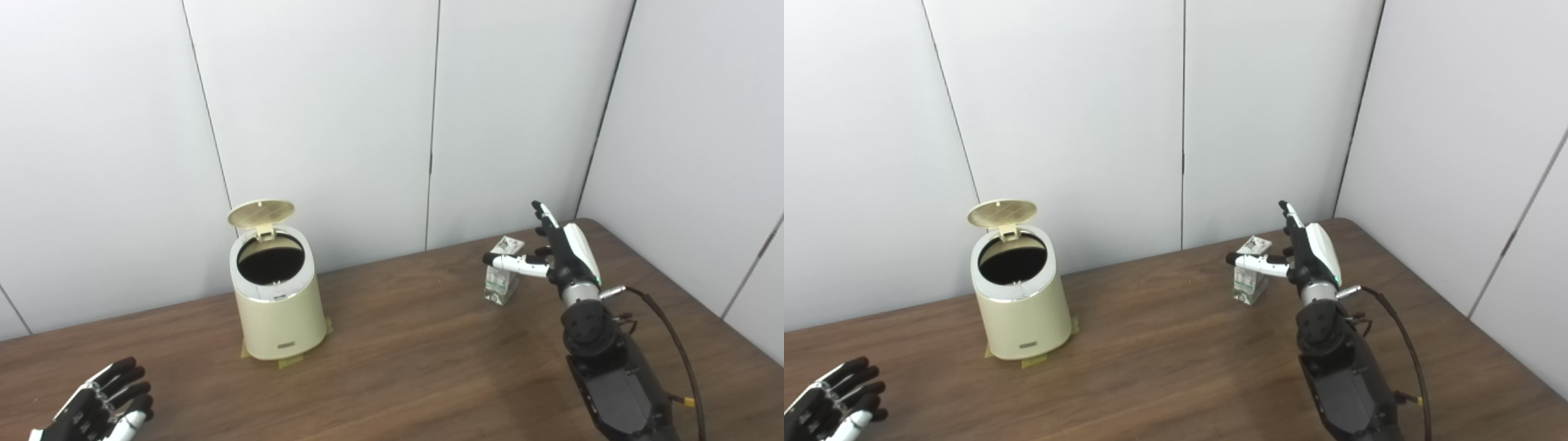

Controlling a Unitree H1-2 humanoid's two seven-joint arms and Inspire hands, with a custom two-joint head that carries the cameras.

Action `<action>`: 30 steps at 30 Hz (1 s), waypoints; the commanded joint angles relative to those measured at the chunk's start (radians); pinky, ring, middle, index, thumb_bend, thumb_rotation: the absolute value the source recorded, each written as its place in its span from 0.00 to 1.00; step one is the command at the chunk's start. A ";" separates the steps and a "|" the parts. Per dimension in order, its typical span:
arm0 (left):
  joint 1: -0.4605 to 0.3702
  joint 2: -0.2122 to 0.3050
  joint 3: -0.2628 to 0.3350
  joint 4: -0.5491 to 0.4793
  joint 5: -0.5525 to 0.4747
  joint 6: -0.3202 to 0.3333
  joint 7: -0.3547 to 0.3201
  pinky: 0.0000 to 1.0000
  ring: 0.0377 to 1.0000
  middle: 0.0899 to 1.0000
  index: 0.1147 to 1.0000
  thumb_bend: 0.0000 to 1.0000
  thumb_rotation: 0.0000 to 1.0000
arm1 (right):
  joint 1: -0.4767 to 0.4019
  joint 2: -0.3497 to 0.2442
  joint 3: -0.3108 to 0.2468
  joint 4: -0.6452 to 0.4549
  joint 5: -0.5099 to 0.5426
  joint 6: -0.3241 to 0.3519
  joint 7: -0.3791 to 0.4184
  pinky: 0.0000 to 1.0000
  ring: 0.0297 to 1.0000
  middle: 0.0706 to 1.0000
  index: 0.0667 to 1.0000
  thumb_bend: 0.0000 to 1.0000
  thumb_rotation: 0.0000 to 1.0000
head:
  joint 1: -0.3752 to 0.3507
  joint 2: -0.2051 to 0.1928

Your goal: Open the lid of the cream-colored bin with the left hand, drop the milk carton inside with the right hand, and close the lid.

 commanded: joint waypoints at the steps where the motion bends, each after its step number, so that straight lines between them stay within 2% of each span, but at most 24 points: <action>1: -0.037 0.014 0.000 -0.046 0.001 -0.013 0.002 0.60 0.73 0.74 0.73 0.55 0.19 | -0.038 -0.011 -0.011 -0.002 0.012 -0.051 -0.041 0.75 0.90 0.96 0.97 0.99 0.42 | -0.001 0.002; 8: -0.036 0.018 0.001 -0.050 0.002 -0.011 -0.005 0.61 0.74 0.76 0.74 0.53 0.16 | -0.041 -0.006 -0.004 0.055 0.026 -0.067 -0.088 0.67 0.82 0.93 0.95 0.97 0.39 | 0.000 0.008; 12: -0.034 0.017 0.006 -0.055 -0.028 0.002 -0.018 0.65 0.77 0.78 0.75 0.54 0.17 | -0.041 0.001 0.010 0.079 -0.001 -0.068 -0.141 0.70 0.80 0.88 0.90 0.95 0.35 | -0.003 0.011; 16: -0.033 0.020 -0.002 -0.063 -0.013 0.006 -0.014 0.63 0.76 0.77 0.74 0.55 0.18 | -0.043 0.016 0.000 0.125 0.026 -0.128 -0.191 0.71 0.79 0.83 0.83 0.92 0.26 | -0.002 0.016; 23: -0.031 0.018 -0.003 -0.082 -0.025 0.026 -0.016 0.63 0.77 0.77 0.74 0.52 0.15 | -0.047 0.037 0.000 0.171 0.054 -0.179 -0.227 0.71 0.79 0.83 0.81 0.86 0.23 | 0.001 0.021; 30: -0.028 0.024 -0.014 -0.095 -0.002 0.028 -0.016 0.63 0.76 0.77 0.74 0.48 0.11 | -0.055 0.046 0.006 0.198 0.067 -0.206 -0.246 0.72 0.79 0.83 0.79 0.85 0.21 | 0.003 0.026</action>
